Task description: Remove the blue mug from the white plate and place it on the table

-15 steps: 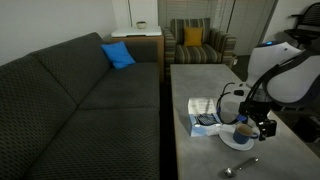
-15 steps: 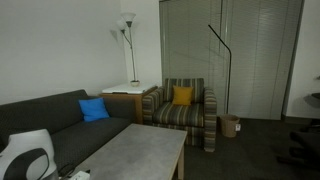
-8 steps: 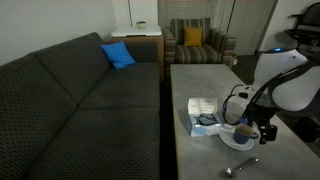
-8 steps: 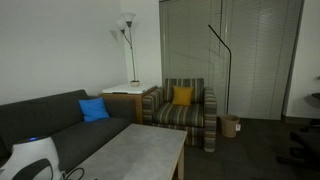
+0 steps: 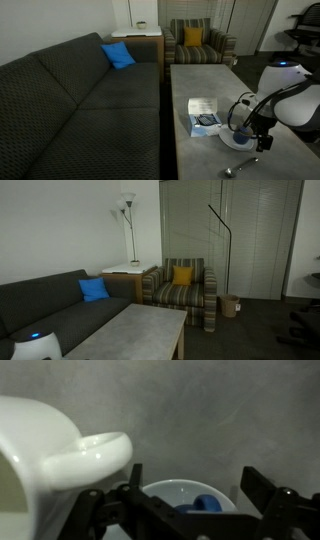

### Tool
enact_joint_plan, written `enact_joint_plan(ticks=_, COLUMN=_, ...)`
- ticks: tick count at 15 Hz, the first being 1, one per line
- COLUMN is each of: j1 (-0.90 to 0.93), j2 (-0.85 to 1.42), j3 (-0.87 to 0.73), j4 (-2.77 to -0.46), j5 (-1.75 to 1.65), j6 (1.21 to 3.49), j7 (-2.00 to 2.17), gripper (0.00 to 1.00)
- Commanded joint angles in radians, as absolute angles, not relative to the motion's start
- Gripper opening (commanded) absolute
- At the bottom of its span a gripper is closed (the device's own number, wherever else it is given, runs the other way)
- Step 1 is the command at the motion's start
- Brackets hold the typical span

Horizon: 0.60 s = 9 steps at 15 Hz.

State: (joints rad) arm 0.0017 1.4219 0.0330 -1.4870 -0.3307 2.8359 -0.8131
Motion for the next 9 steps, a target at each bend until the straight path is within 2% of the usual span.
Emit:
enact_joint_plan(ticks=1, j1=-0.004, j2=1.426, j3=0.021, j4=-1.478, j5=-0.341, j6=2.874, j7=-0.764, gripper=1.0)
enact_joint_plan(ticks=9, j1=-0.011, j2=1.408, j3=0.031, j4=-1.464, j5=-0.368, j6=2.877, j7=-0.766, gripper=1.0)
